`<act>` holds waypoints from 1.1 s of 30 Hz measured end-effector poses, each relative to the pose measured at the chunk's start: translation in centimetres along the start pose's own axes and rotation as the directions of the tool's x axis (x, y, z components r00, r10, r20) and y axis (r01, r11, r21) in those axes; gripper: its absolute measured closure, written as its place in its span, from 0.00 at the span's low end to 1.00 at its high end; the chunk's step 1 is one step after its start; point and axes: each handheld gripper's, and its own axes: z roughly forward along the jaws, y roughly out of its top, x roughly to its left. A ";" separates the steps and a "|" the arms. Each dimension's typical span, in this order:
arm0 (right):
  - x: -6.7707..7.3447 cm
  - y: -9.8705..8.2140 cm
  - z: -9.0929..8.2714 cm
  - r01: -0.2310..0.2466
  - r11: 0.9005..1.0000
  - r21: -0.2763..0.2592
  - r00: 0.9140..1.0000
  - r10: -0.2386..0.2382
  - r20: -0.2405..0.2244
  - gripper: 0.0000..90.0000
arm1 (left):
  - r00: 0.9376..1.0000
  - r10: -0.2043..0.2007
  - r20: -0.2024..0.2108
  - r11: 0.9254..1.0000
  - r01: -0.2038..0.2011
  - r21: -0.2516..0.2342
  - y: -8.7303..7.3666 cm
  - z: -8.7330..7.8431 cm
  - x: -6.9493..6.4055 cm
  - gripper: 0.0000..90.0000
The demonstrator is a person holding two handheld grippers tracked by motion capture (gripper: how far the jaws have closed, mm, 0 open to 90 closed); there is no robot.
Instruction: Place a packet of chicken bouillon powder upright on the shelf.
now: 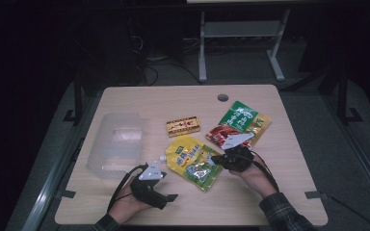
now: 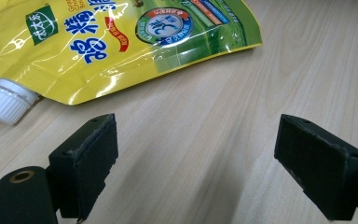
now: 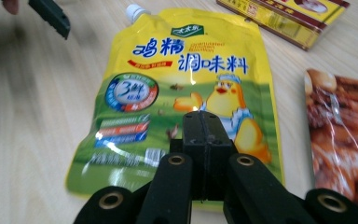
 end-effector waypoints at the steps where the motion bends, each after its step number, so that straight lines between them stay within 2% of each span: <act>1: 0.0 0.0 0.0 0.000 1.000 0.000 1.000 0.000 0.000 1.00 | 1.000 -0.002 0.001 1.000 0.002 0.002 0.0 0.0 0.0 0.14; 3: -0.3 0.9 0.9 -0.012 1.000 0.004 1.000 0.012 -0.011 1.00 | 1.000 -0.002 0.000 1.000 0.002 -0.001 0.1 -0.1 0.0 0.14; 5: -0.4 1.0 1.1 -0.012 1.000 0.004 1.000 0.012 -0.011 1.00 | 1.000 0.001 0.000 1.000 -0.001 -0.003 0.0 -0.1 0.0 0.14; 6: -0.7 1.5 1.9 -0.014 1.000 0.017 1.000 0.015 -0.015 1.00 | 1.000 0.006 0.000 1.000 -0.006 0.002 0.0 -0.1 0.1 0.14; 8: -1.0 1.7 2.5 -0.014 1.000 0.016 1.000 0.014 -0.023 1.00 | 1.000 -0.008 0.000 1.000 0.008 -0.005 0.0 -0.1 0.1 0.14; 9: -1.2 1.8 2.8 -0.020 1.000 0.018 0.999 0.021 -0.028 1.00 | 1.000 0.004 -0.001 1.000 -0.004 -0.004 0.0 -0.1 0.1 0.14; 11: -1.3 1.8 3.0 -0.009 1.000 0.016 1.000 0.010 -0.028 1.00 | 1.000 -0.004 0.000 1.000 0.004 -0.009 0.0 -0.1 0.1 0.14; 12: -1.4 1.9 3.2 -0.020 0.999 0.025 0.999 0.021 -0.027 1.00 | 1.000 -0.005 0.002 1.000 0.005 -0.010 0.0 -0.1 0.1 0.14; 17: -1.7 1.8 4.4 -0.001 0.998 0.058 1.000 0.002 -0.019 1.00 | 1.000 -0.002 0.002 1.000 0.002 -0.011 0.0 -0.1 0.1 0.14; 33: -1.2 1.4 3.9 0.002 0.997 0.074 0.999 0.001 -0.044 1.00 | 1.000 0.002 0.004 1.000 -0.002 -0.005 -0.1 -0.2 0.1 0.15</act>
